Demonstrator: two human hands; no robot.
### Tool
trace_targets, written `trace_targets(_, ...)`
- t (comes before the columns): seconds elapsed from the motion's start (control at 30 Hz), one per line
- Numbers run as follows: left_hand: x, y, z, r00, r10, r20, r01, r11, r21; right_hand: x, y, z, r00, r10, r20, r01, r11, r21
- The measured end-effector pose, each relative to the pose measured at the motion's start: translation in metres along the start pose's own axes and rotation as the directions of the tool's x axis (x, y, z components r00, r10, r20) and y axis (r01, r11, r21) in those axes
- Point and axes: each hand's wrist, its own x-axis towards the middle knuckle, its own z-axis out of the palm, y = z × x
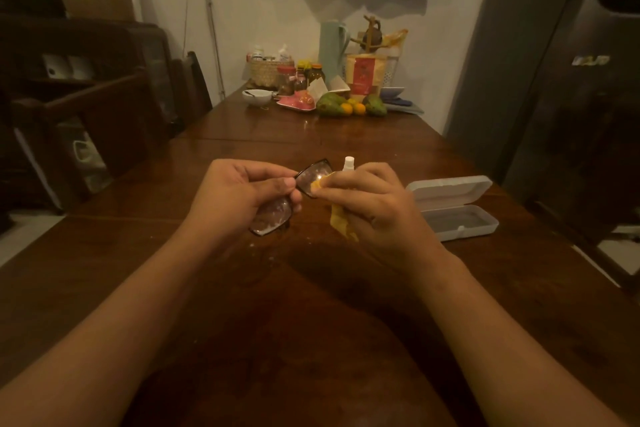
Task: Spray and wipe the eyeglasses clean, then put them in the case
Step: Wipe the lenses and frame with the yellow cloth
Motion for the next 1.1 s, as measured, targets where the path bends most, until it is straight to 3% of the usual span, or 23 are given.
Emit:
trace_targets(0.27,0.001,-0.004,-0.002,0.999,0.007,0.035,-0.007,1.000,0.011,-0.001,0.004,-0.003,0.999,0.001,-0.042,-0.002,1.000,-0.023)
trace_targets(0.47,0.002,-0.005,-0.001,1.000,-0.001,0.012,0.001,1.000,0.017,0.001,-0.003,0.001,0.997,-0.078,0.022,0.079,0.996,-0.031)
trace_targets(0.67,0.000,-0.003,0.000,1.000,0.006,0.021,-0.006,1.000,-0.002,0.000,0.006,-0.004,0.997,0.029,-0.065,-0.035,0.996,-0.085)
trace_targets(0.93,0.000,-0.003,0.002,1.000,0.006,0.024,-0.005,1.000,-0.010,0.001,-0.003,0.002,0.998,-0.052,-0.036,0.051,0.998,-0.025)
trace_targets(1.1,-0.001,-0.002,0.003,0.999,-0.003,0.039,0.003,1.000,-0.003,0.000,0.005,-0.002,0.996,0.038,-0.078,-0.042,0.998,-0.047)
